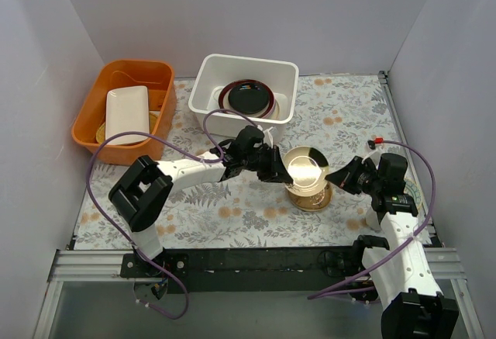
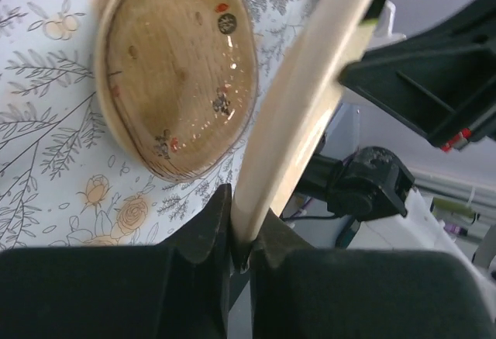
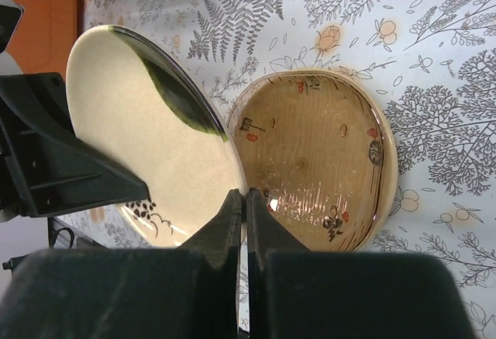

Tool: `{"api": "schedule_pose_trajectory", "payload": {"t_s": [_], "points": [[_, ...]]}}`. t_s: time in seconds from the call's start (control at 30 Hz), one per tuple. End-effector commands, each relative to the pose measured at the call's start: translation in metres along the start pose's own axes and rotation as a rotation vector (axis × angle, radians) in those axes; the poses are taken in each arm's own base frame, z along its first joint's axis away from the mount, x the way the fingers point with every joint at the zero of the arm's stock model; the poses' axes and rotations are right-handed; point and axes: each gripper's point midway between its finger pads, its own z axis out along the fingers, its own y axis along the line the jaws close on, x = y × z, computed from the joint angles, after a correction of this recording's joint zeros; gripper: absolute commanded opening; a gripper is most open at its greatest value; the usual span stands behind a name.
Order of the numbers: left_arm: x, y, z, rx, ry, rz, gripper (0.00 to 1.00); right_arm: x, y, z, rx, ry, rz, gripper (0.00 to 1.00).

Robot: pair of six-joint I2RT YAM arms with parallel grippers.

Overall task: Place the plates into the plastic bin on the countertop
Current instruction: Place the plate in the plastic bin.

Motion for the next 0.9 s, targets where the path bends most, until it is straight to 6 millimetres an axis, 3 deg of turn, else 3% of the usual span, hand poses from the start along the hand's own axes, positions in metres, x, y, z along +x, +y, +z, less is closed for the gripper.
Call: {"api": "schedule_pose_trajectory", "payload": {"t_s": [0.0, 0.07, 0.1, 0.2, 0.3, 0.4, 0.6, 0.87], "points": [[-0.001, -0.008, -0.001, 0.011, -0.012, 0.033, 0.00, -0.012, 0.025, -0.004, -0.103, -0.027, -0.039, 0.04], [-0.002, -0.008, -0.002, 0.010, -0.015, 0.032, 0.00, -0.009, 0.023, -0.003, -0.104, -0.023, -0.036, 0.15], [-0.002, -0.008, -0.002, 0.008, -0.018, 0.036, 0.00, -0.008, 0.022, -0.003, -0.101, -0.021, -0.033, 0.38], [-0.005, -0.009, -0.004, -0.001, -0.030, 0.042, 0.00, -0.006, 0.018, -0.002, -0.083, -0.020, -0.026, 0.69], [-0.008, -0.011, -0.007, -0.005, -0.039, 0.053, 0.00, -0.007, 0.014, -0.003, -0.055, -0.028, -0.035, 0.84], [-0.009, -0.011, -0.008, -0.018, -0.043, 0.063, 0.00, -0.009, 0.011, -0.006, -0.028, -0.043, -0.044, 0.93], [-0.014, -0.013, -0.013, -0.039, -0.061, 0.089, 0.00, -0.008, 0.008, -0.006, -0.013, -0.044, -0.045, 0.95], [-0.045, -0.024, -0.035, -0.141, -0.128, 0.182, 0.00, -0.008, 0.006, -0.007, 0.001, -0.045, -0.047, 0.95]]}}
